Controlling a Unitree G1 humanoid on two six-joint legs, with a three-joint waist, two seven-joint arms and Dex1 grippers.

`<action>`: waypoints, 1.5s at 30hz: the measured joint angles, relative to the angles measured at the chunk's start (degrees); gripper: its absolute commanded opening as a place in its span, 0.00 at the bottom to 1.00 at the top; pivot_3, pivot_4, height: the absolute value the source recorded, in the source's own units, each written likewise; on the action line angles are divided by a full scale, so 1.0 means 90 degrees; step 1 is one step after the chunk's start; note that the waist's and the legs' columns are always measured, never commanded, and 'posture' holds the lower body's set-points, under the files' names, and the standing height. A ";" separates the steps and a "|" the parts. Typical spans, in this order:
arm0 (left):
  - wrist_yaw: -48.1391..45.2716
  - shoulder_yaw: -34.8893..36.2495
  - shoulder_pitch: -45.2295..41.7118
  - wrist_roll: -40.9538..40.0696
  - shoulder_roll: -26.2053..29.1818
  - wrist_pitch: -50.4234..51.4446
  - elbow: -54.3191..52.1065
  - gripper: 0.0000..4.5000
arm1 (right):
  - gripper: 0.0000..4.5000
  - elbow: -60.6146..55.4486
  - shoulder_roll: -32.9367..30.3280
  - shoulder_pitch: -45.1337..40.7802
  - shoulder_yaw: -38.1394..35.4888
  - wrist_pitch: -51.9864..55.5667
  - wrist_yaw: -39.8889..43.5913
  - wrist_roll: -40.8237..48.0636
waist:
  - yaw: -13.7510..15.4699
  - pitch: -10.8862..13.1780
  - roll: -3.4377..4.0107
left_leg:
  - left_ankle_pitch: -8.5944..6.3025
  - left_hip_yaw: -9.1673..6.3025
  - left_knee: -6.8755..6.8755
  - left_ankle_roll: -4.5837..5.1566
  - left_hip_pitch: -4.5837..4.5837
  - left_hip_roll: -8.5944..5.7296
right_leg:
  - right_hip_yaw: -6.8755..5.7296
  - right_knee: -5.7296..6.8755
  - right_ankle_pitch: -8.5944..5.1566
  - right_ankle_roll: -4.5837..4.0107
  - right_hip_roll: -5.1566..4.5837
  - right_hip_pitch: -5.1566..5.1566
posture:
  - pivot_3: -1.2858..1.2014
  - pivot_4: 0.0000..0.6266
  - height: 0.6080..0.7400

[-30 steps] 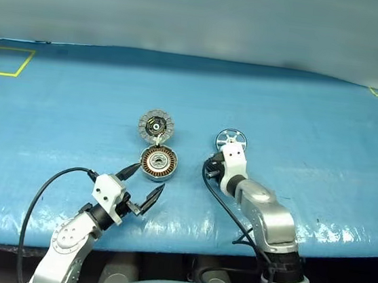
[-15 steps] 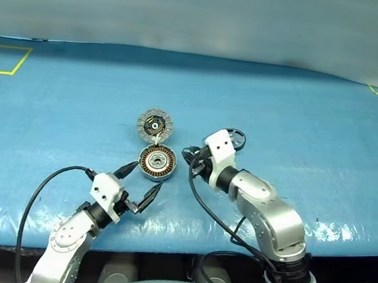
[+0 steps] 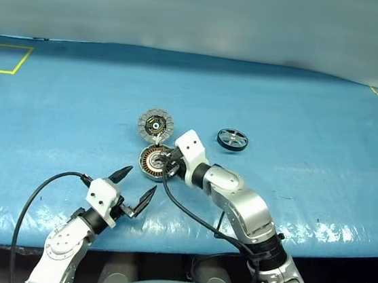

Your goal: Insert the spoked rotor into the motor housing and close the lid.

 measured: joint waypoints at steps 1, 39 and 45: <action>0.0000 -0.0003 0.0010 -0.0001 -0.0001 0.0000 0.0000 1.00 | 0.16 0.0046 0.0012 0.0000 0.0015 -0.0001 0.0001 0.0000 | -0.0001 0.0000 0.0000 | 0.0000 0.0000 0.0000 0.0000 0.0000 0.0000 | 0.0000 0.0000 0.0000 0.0000 0.0000 0.0000 | 0.52 0.24 1.00; 0.0050 -0.0172 0.0000 -0.0007 -0.0046 0.0025 -0.0002 1.00 | 0.37 -0.0396 0.0364 0.0143 -0.0464 0.0298 0.0190 0.0719 | -0.0007 0.0000 0.0001 | 0.0000 -0.0009 0.0004 0.0000 0.0000 0.0001 | -0.0008 0.0001 0.0010 0.0016 0.0005 0.0004 | 0.52 0.24 1.00; 0.0042 -0.0171 0.0010 -0.0010 -0.0046 0.0021 -0.0002 1.00 | 0.00 -0.0571 0.0425 -0.0071 -0.0432 0.0824 -0.0256 0.0693 | -0.0005 0.0000 0.0001 | 0.0000 -0.0008 0.0004 0.0000 0.0000 0.0000 | -0.0007 0.0001 0.0006 0.0009 -0.0001 0.0004 | 0.52 0.24 1.00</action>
